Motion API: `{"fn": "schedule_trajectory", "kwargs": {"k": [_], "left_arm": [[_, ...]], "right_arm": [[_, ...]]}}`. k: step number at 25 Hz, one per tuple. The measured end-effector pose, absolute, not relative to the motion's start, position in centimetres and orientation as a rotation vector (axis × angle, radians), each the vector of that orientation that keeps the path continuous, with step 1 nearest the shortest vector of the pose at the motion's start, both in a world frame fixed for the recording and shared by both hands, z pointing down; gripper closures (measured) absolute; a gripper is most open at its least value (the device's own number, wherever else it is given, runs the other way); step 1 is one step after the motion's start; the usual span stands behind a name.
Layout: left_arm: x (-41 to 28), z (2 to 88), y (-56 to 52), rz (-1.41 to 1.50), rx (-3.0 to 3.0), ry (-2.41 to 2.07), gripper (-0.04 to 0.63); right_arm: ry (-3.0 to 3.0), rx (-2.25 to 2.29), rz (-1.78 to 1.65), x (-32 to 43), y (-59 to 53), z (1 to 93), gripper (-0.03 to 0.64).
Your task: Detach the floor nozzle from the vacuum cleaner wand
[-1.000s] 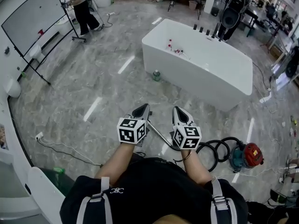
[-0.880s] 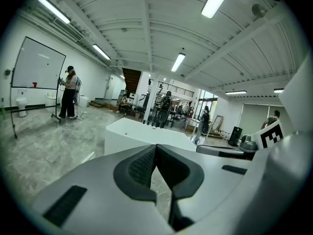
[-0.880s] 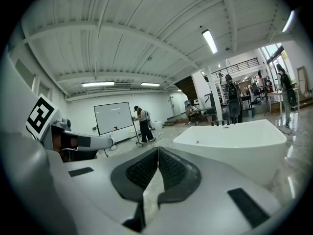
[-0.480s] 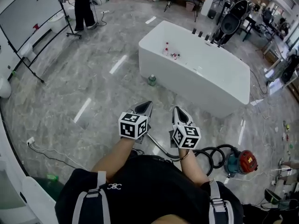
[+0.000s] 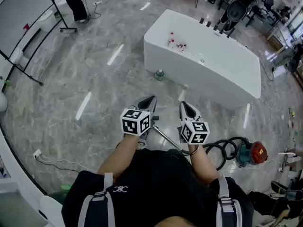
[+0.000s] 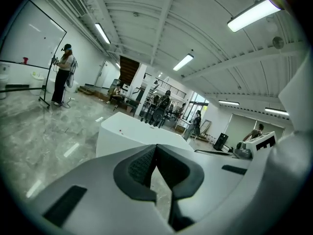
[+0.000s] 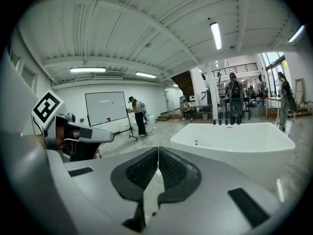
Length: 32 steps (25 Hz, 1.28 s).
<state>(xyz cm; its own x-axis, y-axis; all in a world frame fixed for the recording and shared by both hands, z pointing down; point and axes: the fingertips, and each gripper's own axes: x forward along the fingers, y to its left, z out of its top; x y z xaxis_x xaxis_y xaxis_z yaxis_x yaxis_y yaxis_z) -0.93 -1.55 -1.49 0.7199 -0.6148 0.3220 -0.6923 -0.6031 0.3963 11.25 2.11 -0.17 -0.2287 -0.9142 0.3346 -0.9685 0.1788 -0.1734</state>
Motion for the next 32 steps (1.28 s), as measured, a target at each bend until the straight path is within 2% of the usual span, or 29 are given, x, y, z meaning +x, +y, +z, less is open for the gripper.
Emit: {"fn": "schedule_trajectory", "kwargs": {"k": [6,14,23,32], "left_arm": [[-3.5,4.1,-5.7,0.289,2.314,-1.006,0.586],[-4.2,17.7,-8.3,0.416,2.062,-1.020,0.586],[-2.2,37.9,-10.7,0.412,1.910,-0.971,0.586],[-2.9,57.2,-7.7,0.520,1.825,-0.910,0.586]], "right_arm": [[-2.190,1.795,0.637,10.4,-1.0,5.3,0.600],[-2.093,1.571,0.772,9.2,-4.6,19.4,0.600],[-1.997,1.284,0.802,10.1,-3.7,46.0,0.600],[-1.958,1.065,0.872,8.7,0.0,71.6,0.600]]}}
